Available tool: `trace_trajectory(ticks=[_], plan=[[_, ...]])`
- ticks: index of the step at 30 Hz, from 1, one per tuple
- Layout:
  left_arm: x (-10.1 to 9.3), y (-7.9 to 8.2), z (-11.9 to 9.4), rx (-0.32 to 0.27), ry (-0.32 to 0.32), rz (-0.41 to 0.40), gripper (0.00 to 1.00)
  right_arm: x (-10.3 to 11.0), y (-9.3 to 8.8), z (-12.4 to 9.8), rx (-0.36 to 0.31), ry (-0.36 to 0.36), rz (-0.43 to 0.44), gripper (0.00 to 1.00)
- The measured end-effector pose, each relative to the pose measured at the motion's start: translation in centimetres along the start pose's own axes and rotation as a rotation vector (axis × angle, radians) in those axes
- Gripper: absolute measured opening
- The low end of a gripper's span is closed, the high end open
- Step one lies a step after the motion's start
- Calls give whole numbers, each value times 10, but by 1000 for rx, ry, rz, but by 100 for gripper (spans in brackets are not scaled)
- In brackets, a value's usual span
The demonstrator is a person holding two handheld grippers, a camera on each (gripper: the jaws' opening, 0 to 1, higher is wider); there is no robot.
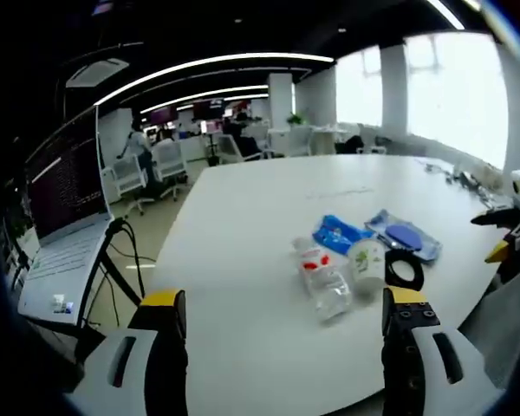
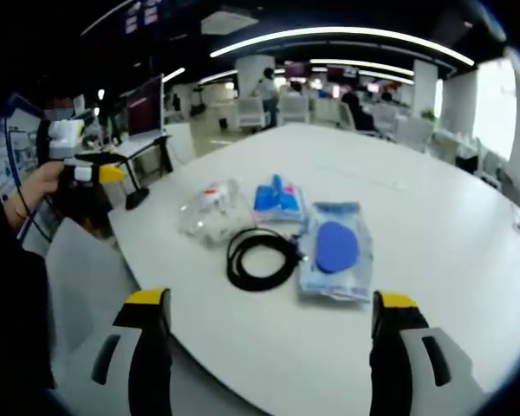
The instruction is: Arrange the tabletop items into an orderly group along one side of the table until the central work area is clear of visible clutter.
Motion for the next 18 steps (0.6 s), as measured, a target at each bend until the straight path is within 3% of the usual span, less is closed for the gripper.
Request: trace_trajectory(ticks=[7, 18], plan=[[2, 2, 0, -28, -30, -68, 92, 0, 0, 0, -8, -6, 4, 94], [-1, -4, 3, 10, -27, -10, 91, 0, -2, 1, 10, -12, -2, 94]])
Point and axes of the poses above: the point that each gripper's makers call its tool centre point, and the gripper's own axes: z roughly forward along the fingers, x roughly to its left, y roughly out of its top, the point moved 10 cm from there along -z, roughly backward along the fingers, and after that the axes turned 5 degrees about -x, right-handed, at the moved point
